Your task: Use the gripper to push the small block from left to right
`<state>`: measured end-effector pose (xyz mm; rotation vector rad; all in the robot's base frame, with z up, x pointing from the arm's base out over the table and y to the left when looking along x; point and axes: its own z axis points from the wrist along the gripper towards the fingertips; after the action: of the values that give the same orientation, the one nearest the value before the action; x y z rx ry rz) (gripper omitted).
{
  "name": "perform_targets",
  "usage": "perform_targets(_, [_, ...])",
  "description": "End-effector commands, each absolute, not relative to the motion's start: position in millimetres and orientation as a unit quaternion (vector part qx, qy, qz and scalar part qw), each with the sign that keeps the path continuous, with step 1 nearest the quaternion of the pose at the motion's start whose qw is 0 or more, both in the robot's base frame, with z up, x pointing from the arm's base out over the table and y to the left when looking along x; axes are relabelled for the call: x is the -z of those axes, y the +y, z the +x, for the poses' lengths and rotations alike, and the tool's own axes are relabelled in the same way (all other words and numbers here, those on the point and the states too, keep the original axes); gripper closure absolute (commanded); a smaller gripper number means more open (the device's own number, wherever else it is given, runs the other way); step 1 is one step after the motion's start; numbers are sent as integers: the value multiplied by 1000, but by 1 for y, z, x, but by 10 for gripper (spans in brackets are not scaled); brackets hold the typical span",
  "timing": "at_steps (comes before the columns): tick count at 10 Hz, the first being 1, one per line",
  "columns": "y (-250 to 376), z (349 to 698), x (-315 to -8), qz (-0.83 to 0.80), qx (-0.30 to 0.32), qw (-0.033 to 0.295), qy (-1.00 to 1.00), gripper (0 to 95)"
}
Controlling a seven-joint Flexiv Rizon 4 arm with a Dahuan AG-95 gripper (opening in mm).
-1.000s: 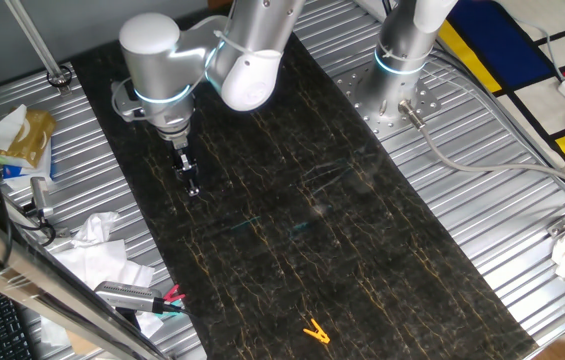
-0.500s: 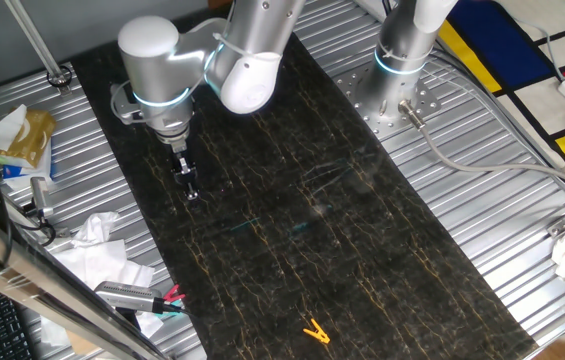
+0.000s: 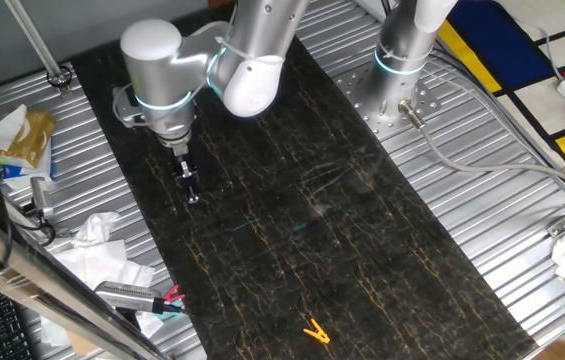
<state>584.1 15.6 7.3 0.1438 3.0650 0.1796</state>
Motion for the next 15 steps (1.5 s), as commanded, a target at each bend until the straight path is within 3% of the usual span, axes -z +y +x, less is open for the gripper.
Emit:
perform_targets(1, [17, 584, -7, 48, -58, 34, 997, 0])
perform_targets(15, [55, 586, -4, 74, -60, 39, 995, 0])
